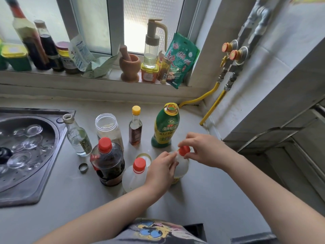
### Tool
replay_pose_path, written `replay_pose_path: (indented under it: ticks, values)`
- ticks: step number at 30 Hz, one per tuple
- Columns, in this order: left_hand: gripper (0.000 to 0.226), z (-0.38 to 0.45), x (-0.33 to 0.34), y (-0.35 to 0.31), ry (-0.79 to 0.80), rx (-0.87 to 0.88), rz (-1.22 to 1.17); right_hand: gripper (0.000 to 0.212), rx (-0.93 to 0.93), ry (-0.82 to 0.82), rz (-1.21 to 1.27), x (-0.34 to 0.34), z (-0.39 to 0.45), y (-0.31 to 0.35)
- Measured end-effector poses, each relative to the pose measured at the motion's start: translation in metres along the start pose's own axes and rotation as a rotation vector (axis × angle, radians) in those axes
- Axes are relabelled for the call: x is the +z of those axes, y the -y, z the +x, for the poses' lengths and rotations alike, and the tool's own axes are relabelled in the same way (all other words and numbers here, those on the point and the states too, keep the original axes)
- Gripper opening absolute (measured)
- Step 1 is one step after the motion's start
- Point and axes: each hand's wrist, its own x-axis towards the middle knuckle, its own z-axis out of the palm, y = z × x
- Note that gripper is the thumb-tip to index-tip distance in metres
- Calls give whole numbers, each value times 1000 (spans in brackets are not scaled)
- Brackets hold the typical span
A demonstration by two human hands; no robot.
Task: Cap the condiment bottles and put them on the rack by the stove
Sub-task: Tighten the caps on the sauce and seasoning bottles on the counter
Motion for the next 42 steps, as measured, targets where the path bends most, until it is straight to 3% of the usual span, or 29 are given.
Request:
replay_pose_path:
  ticks: [26, 32, 42]
  values:
    - [25, 5, -8, 4, 7, 20, 27, 41, 108, -108, -237, 25, 9, 21]
    - [31, 8, -8, -3, 52, -40, 52, 31, -24, -20, -112, 14, 4, 9]
    - [20, 9, -6, -1, 7, -35, 112, 31, 80, -208, -12, 38, -2, 16]
